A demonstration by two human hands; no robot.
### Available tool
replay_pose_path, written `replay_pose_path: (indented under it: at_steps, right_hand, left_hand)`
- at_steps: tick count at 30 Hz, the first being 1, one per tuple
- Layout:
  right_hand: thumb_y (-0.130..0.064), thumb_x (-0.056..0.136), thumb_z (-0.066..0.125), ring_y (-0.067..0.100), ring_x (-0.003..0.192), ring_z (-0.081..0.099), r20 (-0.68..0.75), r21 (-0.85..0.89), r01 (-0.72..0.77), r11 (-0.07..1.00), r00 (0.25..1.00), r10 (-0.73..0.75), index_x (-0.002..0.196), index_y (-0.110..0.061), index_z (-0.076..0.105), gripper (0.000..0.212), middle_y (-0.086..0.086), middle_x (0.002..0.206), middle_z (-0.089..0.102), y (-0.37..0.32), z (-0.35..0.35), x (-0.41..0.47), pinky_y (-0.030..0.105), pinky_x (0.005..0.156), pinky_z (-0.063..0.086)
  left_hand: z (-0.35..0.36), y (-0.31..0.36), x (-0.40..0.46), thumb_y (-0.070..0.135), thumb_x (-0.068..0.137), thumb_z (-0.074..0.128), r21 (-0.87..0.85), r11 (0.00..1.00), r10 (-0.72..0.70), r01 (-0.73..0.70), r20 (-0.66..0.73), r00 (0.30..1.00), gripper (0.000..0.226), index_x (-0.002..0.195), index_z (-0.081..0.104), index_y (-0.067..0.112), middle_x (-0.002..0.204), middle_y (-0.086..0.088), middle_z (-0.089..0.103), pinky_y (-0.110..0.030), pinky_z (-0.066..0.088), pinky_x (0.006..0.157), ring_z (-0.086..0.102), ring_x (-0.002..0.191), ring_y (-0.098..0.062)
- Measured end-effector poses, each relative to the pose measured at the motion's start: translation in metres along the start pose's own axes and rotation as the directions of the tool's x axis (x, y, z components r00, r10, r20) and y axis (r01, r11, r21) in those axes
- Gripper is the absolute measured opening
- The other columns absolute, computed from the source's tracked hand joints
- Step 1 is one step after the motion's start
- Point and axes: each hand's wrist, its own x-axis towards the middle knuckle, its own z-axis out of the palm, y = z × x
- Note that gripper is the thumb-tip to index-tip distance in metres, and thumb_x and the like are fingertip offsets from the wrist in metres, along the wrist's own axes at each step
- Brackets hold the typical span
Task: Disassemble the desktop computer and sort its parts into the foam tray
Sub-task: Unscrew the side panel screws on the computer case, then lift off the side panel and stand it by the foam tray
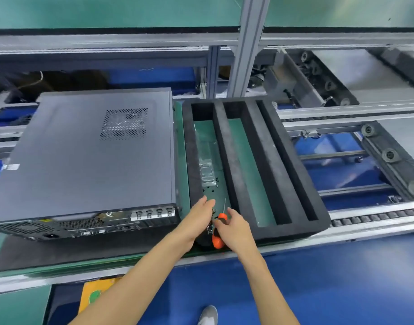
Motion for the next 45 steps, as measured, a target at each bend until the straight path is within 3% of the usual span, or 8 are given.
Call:
replay_pose_path:
  at_steps: [2,7,19,24,29,32,36,45]
  right_hand:
    - [-0.031,0.096,0.063,0.025,0.119,0.059,0.019,-0.063,-0.018,0.998,1.000,0.019,0.144,-0.010,0.050,0.054,0.009,0.130,0.062,-0.004,0.006,0.003,0.033,0.100,0.048]
    - [-0.038,0.097,0.057,0.019,0.103,0.063,0.051,-0.195,0.018,0.981,0.999,-0.008,0.118,-0.017,0.067,0.031,-0.004,0.095,0.072,-0.007,0.015,0.000,0.036,0.090,0.053]
    - [-0.045,0.104,0.044,0.030,0.130,0.037,-0.177,-0.281,0.054,0.958,0.978,-0.108,0.142,-0.018,0.049,0.047,0.012,0.139,0.048,-0.021,0.024,-0.022,0.043,0.100,0.040]
    - [-0.023,0.101,0.052,0.017,0.088,0.057,-0.435,0.303,0.331,0.894,0.882,-0.179,0.093,-0.018,0.064,0.015,-0.002,0.090,0.064,-0.046,0.038,-0.055,0.033,0.073,0.046]
    - [-0.014,0.101,0.051,0.011,0.051,0.052,-0.058,0.884,0.005,0.468,0.994,0.098,0.075,-0.010,0.063,0.028,0.001,0.062,0.056,-0.074,0.094,-0.095,0.027,0.052,0.043]
    - [-0.022,0.104,0.054,0.013,0.067,0.070,0.155,0.869,-0.160,0.467,0.987,0.050,0.096,-0.005,0.071,0.025,0.004,0.077,0.073,-0.088,0.145,-0.115,0.027,0.061,0.056]
    - [-0.025,0.103,0.052,0.023,0.106,0.072,0.310,0.862,-0.244,0.445,0.947,-0.081,0.112,-0.010,0.065,0.022,0.012,0.111,0.075,-0.121,0.180,-0.125,0.035,0.086,0.058]
    - [-0.062,0.100,0.042,0.043,0.126,0.052,0.556,0.826,-0.563,-0.033,0.823,-0.115,0.131,0.007,0.042,0.075,0.031,0.131,0.056,-0.152,0.193,-0.130,0.054,0.105,0.040]
  left_hand:
    - [-0.006,-0.002,-0.006,0.043,0.106,0.031,0.033,0.999,-0.003,0.002,0.017,1.000,0.058,0.159,0.014,0.026,0.165,0.011,0.011,-0.034,0.010,0.121,0.011,0.151,-0.009]
    - [-0.019,-0.006,-0.019,0.047,0.105,0.031,0.028,0.999,-0.042,0.041,0.031,0.999,0.057,0.157,0.020,0.027,0.164,0.010,0.018,-0.036,0.013,0.120,0.016,0.150,-0.010]
    - [-0.047,-0.005,-0.057,0.046,0.104,0.036,0.230,0.972,0.017,-0.046,0.125,0.992,0.052,0.152,0.037,0.026,0.159,0.011,0.032,-0.030,0.024,0.114,0.030,0.144,-0.008]
    - [-0.078,-0.016,-0.083,0.034,0.102,0.049,-0.105,0.994,0.041,-0.035,0.053,0.998,0.033,0.110,0.073,0.012,0.110,-0.001,0.075,-0.039,0.052,0.102,0.071,0.101,-0.012]
    - [-0.137,-0.041,-0.120,0.024,0.103,0.050,-0.560,0.826,0.014,-0.070,-0.105,0.994,0.033,0.114,0.064,-0.003,0.102,-0.018,0.075,-0.040,0.058,0.088,0.074,0.096,-0.029]
    - [-0.177,-0.053,-0.137,0.023,0.101,0.056,-0.670,0.697,0.002,-0.254,-0.353,0.936,0.031,0.120,0.060,-0.001,0.106,-0.019,0.073,-0.039,0.057,0.089,0.073,0.098,-0.026]
    - [-0.202,-0.052,-0.144,0.025,0.092,0.070,-0.828,0.511,-0.110,-0.232,-0.331,0.937,0.033,0.112,0.060,0.000,0.109,-0.021,0.070,-0.037,0.056,0.089,0.071,0.101,-0.029]
    - [-0.193,-0.040,-0.122,0.016,0.085,0.078,-0.829,0.461,-0.276,-0.317,-0.474,0.837,0.033,0.106,0.061,-0.003,0.093,-0.020,0.071,-0.030,0.059,0.060,0.073,0.067,-0.024]
